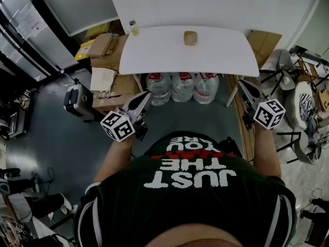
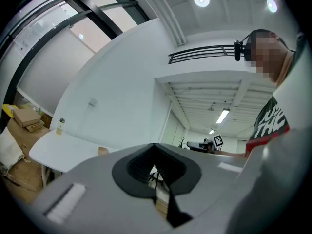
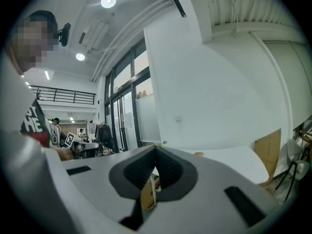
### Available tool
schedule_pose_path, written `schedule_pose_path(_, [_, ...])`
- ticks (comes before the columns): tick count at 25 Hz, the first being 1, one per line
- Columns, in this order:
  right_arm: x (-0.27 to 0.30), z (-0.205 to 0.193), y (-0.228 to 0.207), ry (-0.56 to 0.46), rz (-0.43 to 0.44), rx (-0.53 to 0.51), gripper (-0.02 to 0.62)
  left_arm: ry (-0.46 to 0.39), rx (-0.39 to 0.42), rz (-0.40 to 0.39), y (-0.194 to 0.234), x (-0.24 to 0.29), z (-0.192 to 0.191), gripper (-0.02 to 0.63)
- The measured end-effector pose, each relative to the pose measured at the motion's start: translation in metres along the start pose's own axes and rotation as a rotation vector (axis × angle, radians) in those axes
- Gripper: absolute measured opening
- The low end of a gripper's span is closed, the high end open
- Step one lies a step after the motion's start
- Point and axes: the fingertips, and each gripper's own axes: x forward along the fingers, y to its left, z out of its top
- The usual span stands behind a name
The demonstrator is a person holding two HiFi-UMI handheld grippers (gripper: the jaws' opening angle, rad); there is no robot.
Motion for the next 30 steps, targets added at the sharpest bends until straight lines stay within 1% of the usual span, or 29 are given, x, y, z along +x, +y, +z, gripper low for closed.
schedule_pose_path(6, [-0.021,0.005,-0.011,-0.001,0.031,-0.022,0.006,-0.008,0.002,0.006,-0.023,0.02,-0.005,0.008])
schedule_pose_path(14, [-0.067,0.002,-0.051,0.003,0.058,-0.009,0.006,-0.004,-0.009,0.0,-0.072,0.067,-0.027,0.008])
schedule_pose_path(18, [-0.071,0.0,-0.065,0.003,0.069,-0.001,0.006,0.016,-0.014,0.005,-0.077,0.081,-0.033,0.008])
schedule_pose_path(21, [-0.064,-0.002,-0.073,0.001,0.073,0.009,0.006,0.026,-0.012,0.009,-0.069,0.088,-0.033,0.008])
schedule_pose_path(24, [-0.045,-0.006,-0.082,0.009,0.067,0.012,0.006,0.028,-0.019,0.007,-0.048,0.096,-0.031,0.008])
schedule_pose_path(27, [-0.012,-0.012,-0.091,0.022,0.056,0.02,0.006,0.031,-0.036,-0.003,-0.012,0.105,-0.032,0.008])
schedule_pose_path(30, [0.036,-0.018,-0.096,0.038,0.043,0.015,0.006,0.033,-0.053,-0.019,0.042,0.113,-0.03,0.008])
